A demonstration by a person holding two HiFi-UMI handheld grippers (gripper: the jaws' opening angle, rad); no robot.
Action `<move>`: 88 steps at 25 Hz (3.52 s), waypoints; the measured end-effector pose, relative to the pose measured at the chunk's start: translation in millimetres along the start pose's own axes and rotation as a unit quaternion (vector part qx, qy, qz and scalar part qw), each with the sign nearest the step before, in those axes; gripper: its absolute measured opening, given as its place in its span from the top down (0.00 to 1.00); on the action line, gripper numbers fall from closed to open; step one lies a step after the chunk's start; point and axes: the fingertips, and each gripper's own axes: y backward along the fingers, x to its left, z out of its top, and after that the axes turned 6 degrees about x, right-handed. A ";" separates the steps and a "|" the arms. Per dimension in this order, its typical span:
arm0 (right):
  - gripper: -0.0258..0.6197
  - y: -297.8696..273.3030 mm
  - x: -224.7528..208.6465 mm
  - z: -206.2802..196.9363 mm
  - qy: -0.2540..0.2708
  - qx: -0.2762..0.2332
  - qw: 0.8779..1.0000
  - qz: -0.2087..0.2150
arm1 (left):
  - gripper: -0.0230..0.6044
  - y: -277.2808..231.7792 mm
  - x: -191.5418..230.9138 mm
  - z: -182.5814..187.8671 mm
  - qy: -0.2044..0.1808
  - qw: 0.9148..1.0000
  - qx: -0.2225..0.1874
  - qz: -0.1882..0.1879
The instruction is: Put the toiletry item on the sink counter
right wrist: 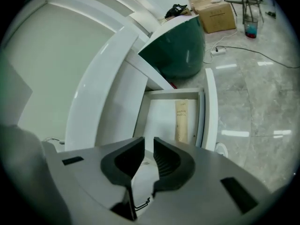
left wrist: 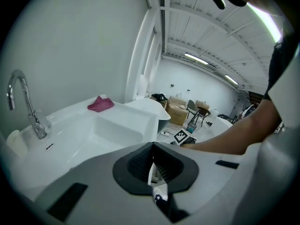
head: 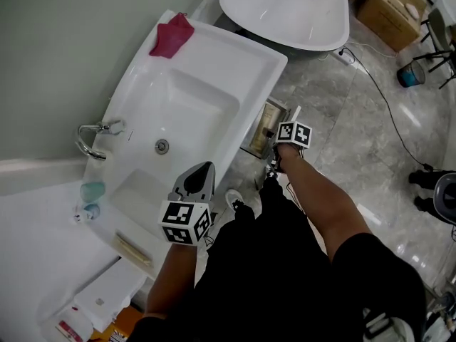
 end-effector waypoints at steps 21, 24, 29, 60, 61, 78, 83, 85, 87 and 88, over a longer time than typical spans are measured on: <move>0.96 193.6 191.3 -100.4 0.243 -0.148 0.950 0.133 | 0.96 94.3 -15.4 -40.6 -0.054 0.996 -0.048 -0.046; 0.96 215.0 214.0 -117.9 0.268 -0.162 0.938 0.145 | 0.96 107.3 -20.0 -42.8 -0.057 0.996 -0.055 -0.046; 0.96 236.6 242.6 -150.3 0.352 -0.165 0.910 0.146 | 0.96 133.9 -26.2 -43.9 -0.049 0.995 -0.082 -0.029; 0.95 276.5 236.6 -356.8 0.593 0.018 0.760 0.267 | 0.96 268.2 -119.2 -206.2 0.107 0.965 -0.116 0.210; 0.95 273.7 240.8 -364.2 0.600 0.026 0.752 0.271 | 0.96 274.8 -115.3 -211.0 0.115 0.962 -0.120 0.218; 0.95 189.5 346.6 -481.5 0.665 0.076 0.684 0.290 | 0.96 368.8 -15.2 -279.4 0.154 0.942 -0.130 0.268; 0.95 148.4 375.4 -519.0 0.670 0.103 0.683 0.272 | 0.96 401.9 36.8 -297.9 0.161 0.937 -0.139 0.276; 0.95 131.2 384.2 -531.5 0.679 0.111 0.677 0.261 | 0.96 411.0 55.0 -306.2 0.167 0.936 -0.142 0.277; 0.95 111.5 391.9 -544.7 0.691 0.119 0.668 0.248 | 0.96 416.7 71.6 -315.7 0.170 0.936 -0.139 0.275; 0.95 101.2 394.9 -552.0 0.697 0.124 0.663 0.241 | 0.96 418.7 79.3 -320.9 0.171 0.937 -0.136 0.274</move>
